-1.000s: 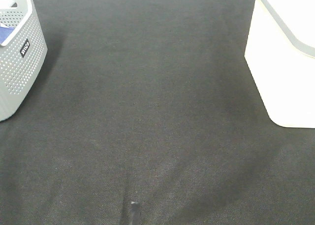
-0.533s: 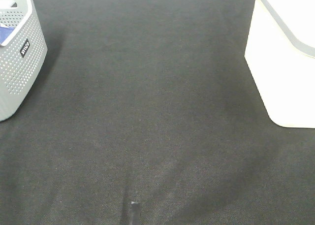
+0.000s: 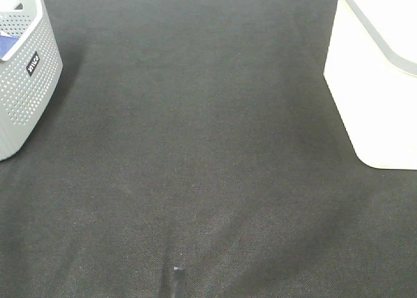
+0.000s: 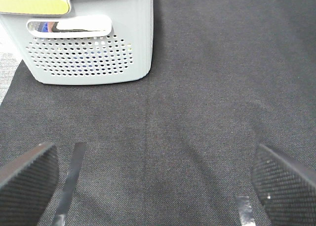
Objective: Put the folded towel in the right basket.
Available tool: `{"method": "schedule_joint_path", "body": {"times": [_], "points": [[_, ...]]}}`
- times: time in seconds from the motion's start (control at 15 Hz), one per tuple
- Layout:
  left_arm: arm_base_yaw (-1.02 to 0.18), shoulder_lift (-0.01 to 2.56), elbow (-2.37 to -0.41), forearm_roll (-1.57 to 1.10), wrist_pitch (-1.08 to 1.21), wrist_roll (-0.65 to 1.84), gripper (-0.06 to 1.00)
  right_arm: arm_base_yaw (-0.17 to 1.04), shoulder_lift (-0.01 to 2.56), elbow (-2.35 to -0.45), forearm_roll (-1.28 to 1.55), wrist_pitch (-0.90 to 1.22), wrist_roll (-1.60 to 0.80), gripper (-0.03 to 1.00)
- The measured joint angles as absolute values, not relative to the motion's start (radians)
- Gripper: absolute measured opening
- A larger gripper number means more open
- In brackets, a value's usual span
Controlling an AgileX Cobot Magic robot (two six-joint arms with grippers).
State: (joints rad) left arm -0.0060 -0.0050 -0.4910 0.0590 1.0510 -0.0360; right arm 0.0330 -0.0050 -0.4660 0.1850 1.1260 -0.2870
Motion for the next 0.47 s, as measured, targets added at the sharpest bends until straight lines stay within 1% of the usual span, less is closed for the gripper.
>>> {"method": "schedule_joint_path", "body": {"times": [0.47], "points": [[-0.006,-0.005,-0.491,0.059,1.051,-0.036,0.99,0.033,-0.005,-0.466,0.185,1.126,-0.287,0.98]]}}
